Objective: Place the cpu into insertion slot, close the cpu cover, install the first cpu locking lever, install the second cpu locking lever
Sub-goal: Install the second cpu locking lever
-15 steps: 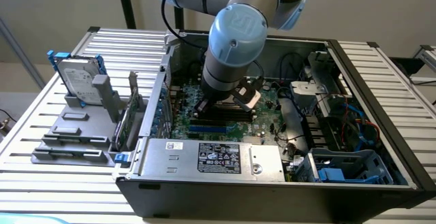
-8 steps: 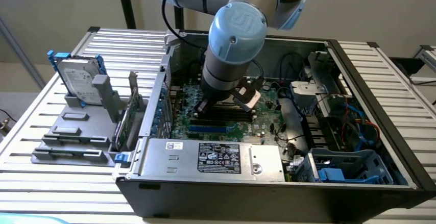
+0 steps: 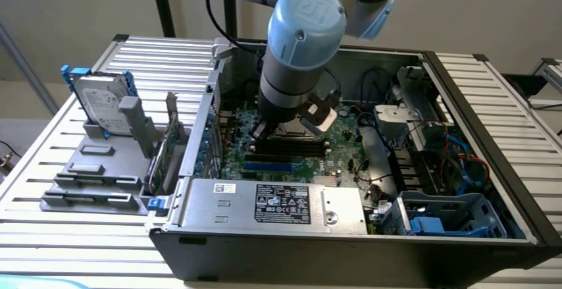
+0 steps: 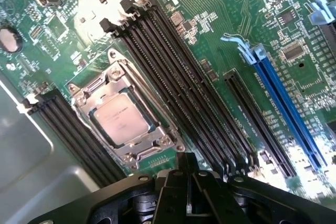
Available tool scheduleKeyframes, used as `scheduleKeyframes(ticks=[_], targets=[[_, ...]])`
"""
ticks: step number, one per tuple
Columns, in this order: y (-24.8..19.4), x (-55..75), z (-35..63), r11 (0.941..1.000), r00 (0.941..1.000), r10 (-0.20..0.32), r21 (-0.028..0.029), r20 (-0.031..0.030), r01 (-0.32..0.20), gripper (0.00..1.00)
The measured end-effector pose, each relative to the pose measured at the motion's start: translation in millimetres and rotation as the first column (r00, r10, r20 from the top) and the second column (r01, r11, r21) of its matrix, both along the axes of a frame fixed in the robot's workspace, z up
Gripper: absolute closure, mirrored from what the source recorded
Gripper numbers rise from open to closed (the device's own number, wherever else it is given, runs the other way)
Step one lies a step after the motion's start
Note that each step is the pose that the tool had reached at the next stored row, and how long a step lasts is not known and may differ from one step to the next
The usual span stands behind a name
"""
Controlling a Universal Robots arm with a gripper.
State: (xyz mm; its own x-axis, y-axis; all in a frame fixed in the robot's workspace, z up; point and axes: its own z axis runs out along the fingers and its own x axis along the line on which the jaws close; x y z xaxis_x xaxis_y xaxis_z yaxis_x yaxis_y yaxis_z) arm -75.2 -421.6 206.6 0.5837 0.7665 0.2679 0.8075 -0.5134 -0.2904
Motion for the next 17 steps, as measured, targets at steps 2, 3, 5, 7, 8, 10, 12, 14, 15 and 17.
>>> scheduleKeyframes(ticks=[2,3,5,7,8,10,12,14,15,17], targets=[[0.0,-0.6,7.2,1.0,1.0,0.0,0.0,-0.0001,0.0,0.89],[0.0,-1.0,10.7,1.0,1.0,0.0,0.0,-0.0001,0.0,0.89],[0.0,-1.7,17.9,1.0,1.0,0.0,-0.0001,-0.0001,0.0,0.89],[0.1,-2.2,20.1,1.0,1.0,0.0,-0.0001,-0.0001,0.0,0.89],[0.1,-2.2,20.2,1.0,1.0,0.0,0.0001,0.0,0.0,0.89],[0.1,-2.2,20.3,1.0,1.0,0.0,0.0001,0.0,0.0,0.89],[0.1,-2.3,20.3,1.0,1.0,0.0,-0.0001,-0.0001,0.0,0.89],[0.1,-2.3,20.3,1.0,1.0,0.0,0.0,-0.0001,0.0,0.89],[0.1,-2.3,20.4,1.0,1.0,0.0,0.0,-0.0001,0.0,0.89],[0.1,-2.3,20.3,1.0,1.0,0.0,0.0,-0.0001,0.0,0.89]])
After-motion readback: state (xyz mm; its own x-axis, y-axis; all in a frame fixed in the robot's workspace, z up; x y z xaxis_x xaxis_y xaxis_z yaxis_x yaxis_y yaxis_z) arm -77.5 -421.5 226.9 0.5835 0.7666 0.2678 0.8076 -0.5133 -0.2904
